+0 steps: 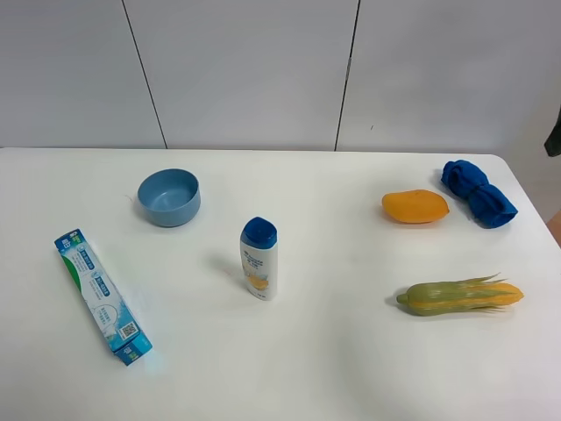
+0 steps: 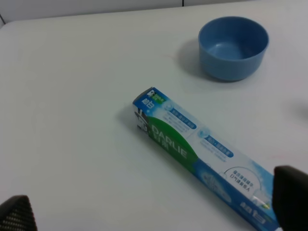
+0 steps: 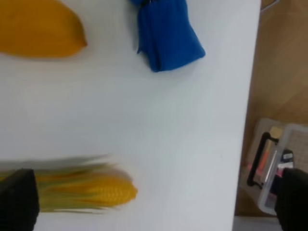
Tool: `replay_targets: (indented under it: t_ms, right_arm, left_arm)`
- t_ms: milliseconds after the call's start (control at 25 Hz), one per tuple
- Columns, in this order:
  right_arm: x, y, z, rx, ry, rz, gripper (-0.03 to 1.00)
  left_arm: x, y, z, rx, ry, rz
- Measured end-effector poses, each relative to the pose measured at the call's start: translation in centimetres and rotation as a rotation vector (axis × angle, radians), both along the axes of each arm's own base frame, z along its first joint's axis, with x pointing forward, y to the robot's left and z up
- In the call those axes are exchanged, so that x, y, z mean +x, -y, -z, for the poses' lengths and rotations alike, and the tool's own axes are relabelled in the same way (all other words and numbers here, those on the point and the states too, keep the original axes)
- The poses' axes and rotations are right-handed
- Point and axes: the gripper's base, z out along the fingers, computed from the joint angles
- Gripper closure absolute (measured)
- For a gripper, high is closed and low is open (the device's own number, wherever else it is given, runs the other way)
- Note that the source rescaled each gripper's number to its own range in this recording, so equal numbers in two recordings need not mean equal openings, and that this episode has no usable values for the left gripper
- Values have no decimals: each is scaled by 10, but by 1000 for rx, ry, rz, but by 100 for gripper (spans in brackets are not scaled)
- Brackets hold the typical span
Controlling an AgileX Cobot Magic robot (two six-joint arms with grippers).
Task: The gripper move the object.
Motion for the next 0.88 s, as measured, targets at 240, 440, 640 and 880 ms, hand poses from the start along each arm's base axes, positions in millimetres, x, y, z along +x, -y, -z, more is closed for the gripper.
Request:
replay_targets:
  t_ms: [240,440,640,880]
  right_arm:
    - [-59,-22,-65,-46,221,-5,-3]
    - [-126,-62,-115,5,479,-105,-3]
    - [-185,-106,-142,56,689,-379,-3]
    - [-224,-113,-145,81,750,-354,-3]
  left_arm:
    - [0,0,0,0,0,0]
    - [0,0,0,0,0,0]
    - [0,0,0,0,0,0]
    - [0,0,0,0,0,0]
